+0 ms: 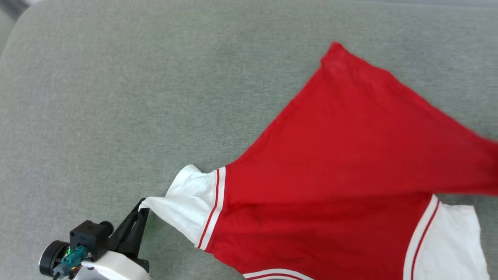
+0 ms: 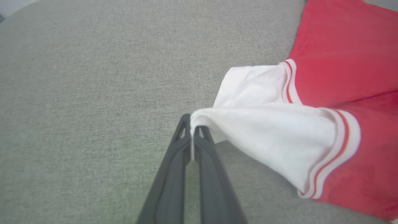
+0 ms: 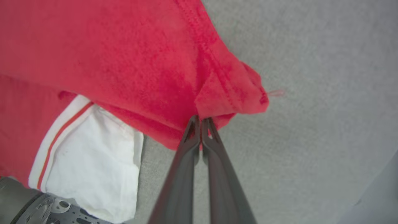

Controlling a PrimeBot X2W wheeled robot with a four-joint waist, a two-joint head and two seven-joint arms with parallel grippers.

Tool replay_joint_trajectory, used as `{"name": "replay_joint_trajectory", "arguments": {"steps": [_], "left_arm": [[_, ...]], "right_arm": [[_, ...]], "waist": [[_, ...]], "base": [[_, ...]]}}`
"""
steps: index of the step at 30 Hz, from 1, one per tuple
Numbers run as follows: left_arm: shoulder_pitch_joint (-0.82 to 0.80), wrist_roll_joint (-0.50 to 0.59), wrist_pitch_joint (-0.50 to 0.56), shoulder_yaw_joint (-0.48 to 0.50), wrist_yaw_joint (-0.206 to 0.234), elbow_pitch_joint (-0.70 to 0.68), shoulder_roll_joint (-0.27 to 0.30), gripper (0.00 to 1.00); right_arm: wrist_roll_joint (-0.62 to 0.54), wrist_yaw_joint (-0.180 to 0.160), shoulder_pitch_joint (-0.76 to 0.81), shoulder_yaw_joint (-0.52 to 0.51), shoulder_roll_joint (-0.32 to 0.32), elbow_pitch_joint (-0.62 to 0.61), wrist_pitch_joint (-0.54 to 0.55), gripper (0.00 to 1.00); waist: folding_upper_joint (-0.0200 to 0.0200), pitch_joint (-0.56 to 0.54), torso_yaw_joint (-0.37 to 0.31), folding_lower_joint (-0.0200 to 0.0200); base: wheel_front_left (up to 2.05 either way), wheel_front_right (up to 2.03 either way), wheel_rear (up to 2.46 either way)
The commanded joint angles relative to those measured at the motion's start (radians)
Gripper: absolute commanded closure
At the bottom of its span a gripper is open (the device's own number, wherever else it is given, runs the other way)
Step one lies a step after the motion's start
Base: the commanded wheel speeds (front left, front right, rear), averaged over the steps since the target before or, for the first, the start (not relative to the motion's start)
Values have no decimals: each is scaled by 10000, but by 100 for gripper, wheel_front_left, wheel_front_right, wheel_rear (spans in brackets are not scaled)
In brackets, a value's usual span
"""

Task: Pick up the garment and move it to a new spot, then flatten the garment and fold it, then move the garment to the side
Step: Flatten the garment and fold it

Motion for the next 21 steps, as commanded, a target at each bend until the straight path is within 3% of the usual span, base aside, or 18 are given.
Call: {"name": "replay_joint_trajectory", "arguments": {"steps": [1,9,14,15,16,21], "left_arm": [[237,-37,22,114,61,-42,51,100],[686,-26,24,317,89,-159,87,100],[714,5,22,409,51,-171,65,100],[718,7,24,417,47,-155,71,100],[728,9,22,420,42,-141,81,100],[694,34,24,404,58,-128,118,100]], "right_arm": [[137,-5,983,-273,0,-108,-245,100],[372,-3,5123,-1394,587,-294,-1031,100],[222,-3,6270,-1716,1160,-324,-1466,100],[185,-3,6278,-1793,1249,-367,-1562,80],[161,-5,6201,-1915,1289,-439,-1629,0],[418,-3,5220,-3087,1217,-1268,-1927,0]], "waist": [[0,-311,-324,0],[0,-500,-543,0],[0,-438,-616,0],[0,-440,-642,0],[0,-450,-667,0],[0,-506,-737,0]], "base": [[0,0,0],[0,0,0],[0,0,0],[0,0,0],[0,0,0],[0,0,0]]}}
